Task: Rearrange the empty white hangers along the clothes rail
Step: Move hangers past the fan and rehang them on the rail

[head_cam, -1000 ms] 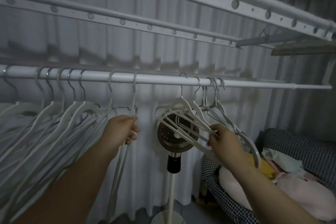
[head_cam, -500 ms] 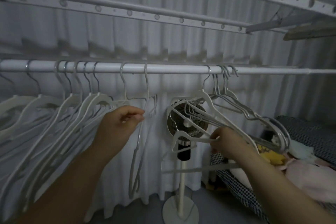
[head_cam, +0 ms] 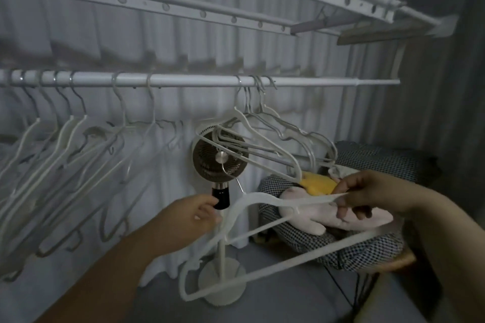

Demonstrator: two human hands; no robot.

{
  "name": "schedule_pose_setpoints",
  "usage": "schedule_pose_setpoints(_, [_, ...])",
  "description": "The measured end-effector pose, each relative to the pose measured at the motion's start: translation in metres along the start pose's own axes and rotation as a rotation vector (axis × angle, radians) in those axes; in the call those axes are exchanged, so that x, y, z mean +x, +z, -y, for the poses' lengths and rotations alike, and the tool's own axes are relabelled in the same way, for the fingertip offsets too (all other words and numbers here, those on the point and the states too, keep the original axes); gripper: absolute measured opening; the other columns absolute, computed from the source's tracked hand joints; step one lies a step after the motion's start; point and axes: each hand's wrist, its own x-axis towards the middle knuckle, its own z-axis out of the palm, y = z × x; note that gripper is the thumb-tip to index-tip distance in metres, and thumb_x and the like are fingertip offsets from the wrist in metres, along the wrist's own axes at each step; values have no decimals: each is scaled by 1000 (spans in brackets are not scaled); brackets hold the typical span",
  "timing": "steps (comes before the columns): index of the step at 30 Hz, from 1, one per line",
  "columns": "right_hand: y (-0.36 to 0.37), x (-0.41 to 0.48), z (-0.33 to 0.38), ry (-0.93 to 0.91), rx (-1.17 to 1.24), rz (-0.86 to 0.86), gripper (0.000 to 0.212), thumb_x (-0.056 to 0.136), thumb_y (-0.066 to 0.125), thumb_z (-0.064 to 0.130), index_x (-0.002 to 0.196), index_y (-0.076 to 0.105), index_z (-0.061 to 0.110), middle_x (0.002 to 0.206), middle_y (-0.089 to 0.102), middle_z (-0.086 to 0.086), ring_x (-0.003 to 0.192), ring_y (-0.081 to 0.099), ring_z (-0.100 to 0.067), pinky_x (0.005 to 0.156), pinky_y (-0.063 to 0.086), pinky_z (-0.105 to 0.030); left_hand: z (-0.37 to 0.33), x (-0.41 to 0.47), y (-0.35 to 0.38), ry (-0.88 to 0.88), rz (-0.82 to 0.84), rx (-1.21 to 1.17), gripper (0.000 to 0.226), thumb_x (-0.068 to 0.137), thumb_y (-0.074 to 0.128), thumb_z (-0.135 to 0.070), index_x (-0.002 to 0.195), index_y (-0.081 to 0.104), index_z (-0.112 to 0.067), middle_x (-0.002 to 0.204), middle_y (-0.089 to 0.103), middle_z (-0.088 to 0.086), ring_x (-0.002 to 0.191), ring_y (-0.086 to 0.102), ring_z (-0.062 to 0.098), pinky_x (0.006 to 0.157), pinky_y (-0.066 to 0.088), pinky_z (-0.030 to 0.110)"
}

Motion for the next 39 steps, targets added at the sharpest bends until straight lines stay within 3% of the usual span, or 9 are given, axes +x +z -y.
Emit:
schedule_pose_setpoints(1, [-4,-11,-6,-13,66,11,3,78,69,11,79,70,9,63,71,-2,48,53,-10,46,44,-18,-2,0,12,-11,53,16,38,88,55,-23,125,46,-21,102,51,-9,93,51,3,71,39,6])
schedule_pose_setpoints(4, [-18,-41,-29,-27,203,56,58,41,86,48,78,71,6,65,72,-6,47,55,-10,44,45,-14,-21,-3,44,-2,197,-103,23,90,52,-19,110,47,-30,109,52,-5,98,52,5,74,40,8])
schedule_pose_setpoints(7, [-26,-65,-48,-16,254,59,68,27,87,54,77,71,10,63,71,-6,46,57,-7,43,45,-15,-39,-12,64,-16,245,-188,14,92,48,-11,86,53,-23,75,57,-3,56,57,-5,50,43,8])
schedule_pose_setpoints(9, [-27,-76,-54,1,273,45,52,39,88,45,75,72,11,63,70,-7,46,57,-7,43,45,-15,-45,-22,68,-35,217,-165,20,92,49,-12,73,55,-17,56,55,-4,36,51,1,38,37,12])
schedule_pose_setpoints(11, [-23,-76,-55,28,238,-26,8,70,76,20,73,71,14,66,67,-6,51,57,-8,46,46,-15,-46,-32,64,-71,186,-146,26,91,50,-14,65,53,-16,46,57,-2,31,48,6,34,34,16])
schedule_pose_setpoints(18, [9,-40,-40,-36,129,-296,10,87,57,4,87,67,7,88,64,-3,74,55,-7,57,44,-3,-46,-70,30,-248,101,-125,21,92,46,-12,75,56,-7,57,62,7,32,54,12,33,42,20])
schedule_pose_setpoints(23, [38,2,-4,-108,65,-455,31,89,57,12,120,57,6,117,59,-11,98,51,-16,82,38,-25,-28,-87,3,-421,119,-95,18,93,46,-16,80,55,-8,72,62,8,45,62,9,40,47,20])
schedule_pose_setpoints(29, [63,56,33,-183,-115,-545,57,85,62,17,135,39,4,141,41,-17,132,36,-30,108,28,-35,-3,-80,-11,-555,20,-517,13,88,55,-11,78,59,-5,70,64,13,62,63,19,44,51,21])
schedule_pose_setpoints(39, [69,109,39,-64,-55,-594,48,91,48,11,137,34,6,119,58,-20,111,55,-36,91,43,-40,-9,-12,-28,-421,-244,-984,26,90,47,-9,65,52,-5,71,51,9,35,57,11,38,47,15])
